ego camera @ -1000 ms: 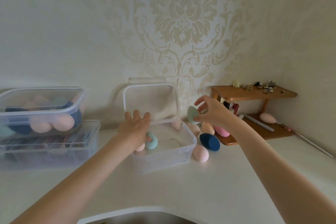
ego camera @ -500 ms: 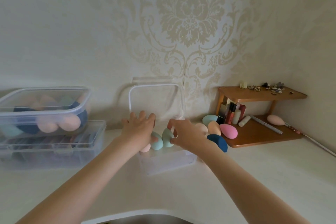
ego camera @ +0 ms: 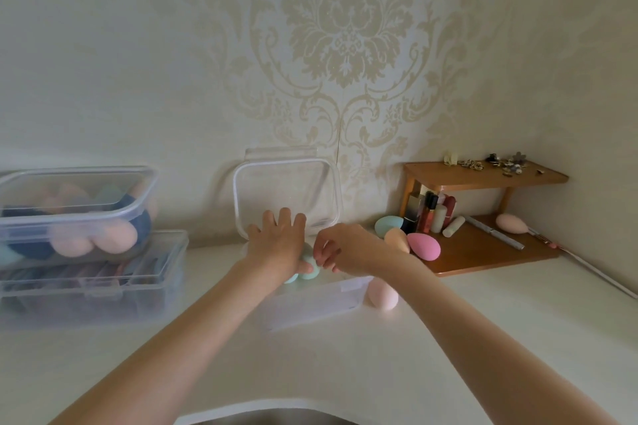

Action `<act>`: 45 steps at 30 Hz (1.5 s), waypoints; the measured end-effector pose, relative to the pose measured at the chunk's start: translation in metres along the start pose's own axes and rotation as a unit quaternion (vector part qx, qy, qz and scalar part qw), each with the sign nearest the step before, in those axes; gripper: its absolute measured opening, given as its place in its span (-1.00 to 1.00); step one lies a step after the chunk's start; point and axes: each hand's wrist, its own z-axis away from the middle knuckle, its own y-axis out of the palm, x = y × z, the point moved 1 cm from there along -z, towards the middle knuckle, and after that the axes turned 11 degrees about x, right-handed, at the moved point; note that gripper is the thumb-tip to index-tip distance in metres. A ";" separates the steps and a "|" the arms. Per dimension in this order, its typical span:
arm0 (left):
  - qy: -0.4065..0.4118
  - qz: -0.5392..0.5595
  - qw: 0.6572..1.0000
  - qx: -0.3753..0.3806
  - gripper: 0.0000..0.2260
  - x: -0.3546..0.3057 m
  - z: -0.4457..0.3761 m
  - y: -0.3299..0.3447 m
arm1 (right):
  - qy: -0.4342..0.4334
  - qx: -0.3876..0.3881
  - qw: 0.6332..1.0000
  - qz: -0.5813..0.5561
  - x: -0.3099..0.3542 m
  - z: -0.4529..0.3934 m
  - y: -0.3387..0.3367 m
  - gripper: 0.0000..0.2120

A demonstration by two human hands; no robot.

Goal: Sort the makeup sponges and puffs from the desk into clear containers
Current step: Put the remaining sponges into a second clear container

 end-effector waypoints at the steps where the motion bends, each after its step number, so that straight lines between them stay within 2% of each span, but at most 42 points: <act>1: -0.003 -0.006 1.000 0.000 -0.44 0.000 -0.001 0.001 | -0.001 0.002 1.000 -0.015 0.000 0.004 -0.006 -0.73; 4: -0.010 -0.016 1.000 -0.006 -0.43 -0.001 -0.002 0.003 | 0.017 -0.049 0.997 -0.050 -0.008 0.018 -0.029 -0.77; 6: -0.010 -0.014 1.000 -0.006 -0.43 -0.001 -0.002 0.003 | 0.059 -0.084 0.995 -0.001 -0.017 0.030 -0.043 -0.85; 7: -0.011 -0.013 1.000 -0.006 -0.44 -0.002 -0.003 0.003 | 0.089 -0.072 0.993 0.039 -0.022 0.036 -0.046 -0.86; 9: -0.016 -0.019 1.000 -0.008 -0.45 -0.001 -0.003 0.003 | 0.141 -0.002 0.986 0.093 -0.029 0.047 -0.041 -0.78; 11: -0.016 -0.021 1.000 -0.011 -0.46 -0.002 -0.001 0.003 | 0.155 0.037 0.984 0.082 -0.039 0.052 -0.025 -0.71; 14: -0.006 -0.022 1.000 -0.013 -0.46 -0.002 0.000 0.004 | 0.132 0.055 0.989 0.020 -0.053 0.054 -0.004 -0.69; 16: -0.004 -0.023 1.000 -0.014 -0.47 -0.002 0.000 0.003 | 0.125 0.017 0.992 0.013 -0.055 0.056 -0.010 -0.66; 20: -0.015 -0.035 0.999 -0.010 -0.44 -0.004 0.000 0.003 | 0.062 -0.153 0.986 -0.011 -0.039 0.054 -0.041 -0.63; 22: -0.015 -0.037 0.999 -0.010 -0.43 -0.004 0.000 0.003 | 0.008 -0.152 0.988 -0.022 -0.021 0.045 -0.041 -0.63; 24: -0.011 -0.034 0.999 -0.010 -0.43 -0.003 -0.001 0.004 | 0.013 -0.099 0.993 0.057 -0.009 0.031 -0.028 -0.60; 27: -0.007 -0.032 0.999 -0.010 -0.43 -0.002 0.000 0.003 | 0.075 -0.056 0.976 0.198 -0.007 0.004 -0.007 -0.66; 30: -0.004 -0.021 1.000 -0.007 -0.45 -0.001 -0.001 0.004 | 0.118 -0.065 0.961 0.240 -0.006 -0.014 0.006 -0.76; 32: -0.004 -0.018 1.000 -0.006 -0.45 -0.001 -0.001 0.003 | 0.107 -0.077 0.947 0.292 0.000 -0.016 0.009 -0.78; 35: -0.005 0.004 1.000 0.009 -0.44 -0.003 -0.002 0.000 | 0.087 -0.095 0.937 0.324 0.006 -0.015 0.012 -0.68; 37: -0.017 0.020 1.000 0.014 -0.37 -0.007 -0.003 -0.001 | 0.071 -0.086 0.945 0.306 0.005 -0.014 0.011 -0.61; 41: -0.035 -0.033 0.999 -0.012 -0.39 -0.013 -0.009 0.004 | 0.034 -0.022 0.987 0.154 -0.002 -0.007 -0.009 -0.81; 43: -0.036 -0.039 0.999 -0.012 -0.39 -0.013 -0.012 0.004 | 0.029 -0.048 0.997 0.055 -0.014 -0.007 -0.030 -0.90; 45: -0.034 -0.039 0.999 -0.011 -0.39 -0.012 -0.014 0.005 | 0.050 -0.119 0.992 -0.009 -0.034 -0.015 -0.050 -0.81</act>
